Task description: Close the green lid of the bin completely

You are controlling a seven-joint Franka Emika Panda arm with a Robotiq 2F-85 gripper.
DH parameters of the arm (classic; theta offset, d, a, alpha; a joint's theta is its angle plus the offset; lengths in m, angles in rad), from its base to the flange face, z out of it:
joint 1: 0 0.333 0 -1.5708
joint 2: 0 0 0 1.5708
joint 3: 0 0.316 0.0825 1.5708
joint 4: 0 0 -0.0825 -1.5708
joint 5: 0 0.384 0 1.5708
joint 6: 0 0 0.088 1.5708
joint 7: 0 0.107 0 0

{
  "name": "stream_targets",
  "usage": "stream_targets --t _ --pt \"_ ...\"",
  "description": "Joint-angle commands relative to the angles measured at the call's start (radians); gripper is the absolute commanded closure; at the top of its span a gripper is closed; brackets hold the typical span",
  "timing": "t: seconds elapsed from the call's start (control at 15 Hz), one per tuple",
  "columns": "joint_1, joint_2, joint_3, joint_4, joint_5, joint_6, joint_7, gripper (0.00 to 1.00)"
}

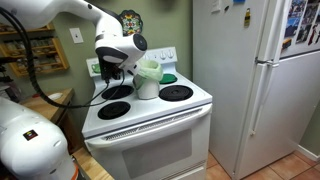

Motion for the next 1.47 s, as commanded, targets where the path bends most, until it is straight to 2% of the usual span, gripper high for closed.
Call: stream_targets --t 0.0,0.2,0.27,0.33,0.6,0.67,0.8,1.2,1.4 --pt "-0.054 0.012 0.037 0.015 0.064 -0.009 0.148 0.96" --pt "-0.063 0.007 0.038 0.021 0.133 -0.045 0.218 0.96" --pt "-0.065 0.001 0.054 0.017 0.096 -0.041 0.166 0.96" --pt "-0.067 0.001 0.057 0.02 0.1 -0.044 0.169 0.86" --pt "-0.07 0.001 0.069 0.02 0.099 -0.042 0.169 0.86" --pt "-0.071 0.001 0.069 0.02 0.099 -0.042 0.169 0.96" --pt "-0.075 0.014 0.064 0.031 0.139 -0.041 0.211 0.96" --pt "-0.102 0.057 0.044 0.062 0.203 -0.14 0.396 0.96" --pt "-0.123 0.074 0.054 0.073 0.237 -0.129 0.521 0.96"
